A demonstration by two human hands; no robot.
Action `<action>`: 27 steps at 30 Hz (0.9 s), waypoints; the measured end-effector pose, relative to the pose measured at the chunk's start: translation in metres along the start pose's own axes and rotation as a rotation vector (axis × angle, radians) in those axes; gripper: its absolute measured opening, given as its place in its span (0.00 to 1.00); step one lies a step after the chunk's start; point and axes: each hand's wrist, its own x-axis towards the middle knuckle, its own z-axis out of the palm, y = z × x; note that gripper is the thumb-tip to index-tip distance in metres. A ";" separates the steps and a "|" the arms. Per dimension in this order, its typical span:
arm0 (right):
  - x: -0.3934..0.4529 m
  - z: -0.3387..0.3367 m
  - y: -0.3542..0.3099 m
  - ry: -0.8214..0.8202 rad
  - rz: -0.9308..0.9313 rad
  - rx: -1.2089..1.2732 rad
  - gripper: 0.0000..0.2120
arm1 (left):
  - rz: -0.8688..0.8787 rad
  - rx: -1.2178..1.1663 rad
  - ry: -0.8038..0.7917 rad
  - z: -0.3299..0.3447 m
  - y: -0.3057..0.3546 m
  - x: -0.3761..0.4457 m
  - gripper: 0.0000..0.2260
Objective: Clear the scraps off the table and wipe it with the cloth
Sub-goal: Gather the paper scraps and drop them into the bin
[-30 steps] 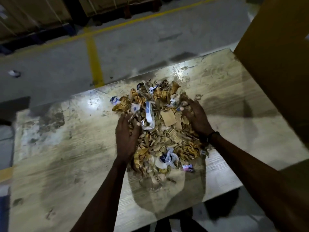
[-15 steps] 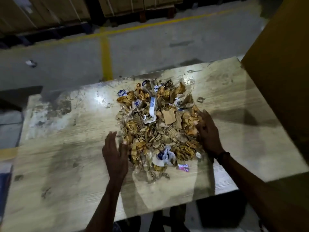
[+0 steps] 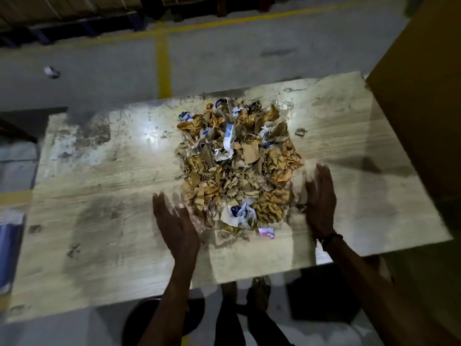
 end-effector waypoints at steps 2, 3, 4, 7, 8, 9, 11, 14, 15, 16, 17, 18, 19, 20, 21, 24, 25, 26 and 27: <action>-0.029 0.005 0.000 0.060 0.009 -0.002 0.34 | 0.001 0.049 -0.006 -0.001 0.001 -0.026 0.26; -0.042 0.012 -0.002 0.075 0.001 -0.013 0.35 | 0.014 0.081 -0.026 0.003 0.004 -0.036 0.26; -0.054 0.023 -0.005 0.078 0.000 -0.017 0.35 | 0.027 0.106 -0.045 0.010 0.010 -0.043 0.27; -0.076 0.059 -0.024 0.063 -0.004 -0.024 0.37 | 0.034 0.116 -0.050 0.043 0.038 -0.047 0.28; -0.079 0.070 -0.032 0.071 -0.014 -0.040 0.38 | 0.027 0.101 -0.041 0.054 0.047 -0.046 0.28; -0.079 0.080 -0.038 0.078 -0.021 -0.046 0.37 | 0.019 0.088 -0.026 0.063 0.053 -0.045 0.28; -0.078 0.094 -0.047 0.091 -0.009 -0.033 0.36 | -0.007 0.072 0.009 0.078 0.061 -0.041 0.28; -0.072 0.094 -0.049 0.142 0.018 0.002 0.34 | -0.031 0.051 0.055 0.079 0.063 -0.039 0.27; -0.070 0.088 -0.047 0.158 0.008 0.012 0.34 | -0.030 0.046 0.064 0.074 0.063 -0.038 0.27; -0.068 0.080 -0.043 0.170 0.003 0.025 0.33 | -0.017 0.048 0.069 0.068 0.061 -0.036 0.26; -0.066 0.071 -0.037 0.183 0.004 0.036 0.33 | 0.003 0.054 0.075 0.059 0.058 -0.034 0.26; -0.062 0.063 -0.031 0.197 0.010 0.042 0.33 | 0.019 0.058 0.080 0.051 0.053 -0.028 0.26; -0.059 0.055 -0.023 0.204 0.028 0.044 0.33 | 0.028 0.057 0.084 0.043 0.047 -0.022 0.25; -0.056 0.050 -0.017 0.206 0.058 0.042 0.35 | 0.027 0.050 0.082 0.037 0.040 -0.013 0.26; -0.053 0.047 -0.013 0.196 0.088 0.039 0.36 | 0.022 0.042 0.065 0.034 0.034 -0.005 0.26; -0.053 0.056 -0.018 0.100 0.076 0.024 0.39 | 0.035 0.068 -0.098 0.040 0.026 0.011 0.28; -0.055 0.061 -0.025 0.053 0.065 0.029 0.40 | 0.054 0.098 -0.162 0.044 0.027 0.011 0.29; -0.056 0.066 -0.031 0.015 0.062 0.034 0.40 | 0.073 0.121 -0.211 0.048 0.030 0.009 0.29; -0.057 0.068 -0.037 -0.004 0.058 0.039 0.40 | 0.089 0.129 -0.232 0.049 0.032 0.007 0.29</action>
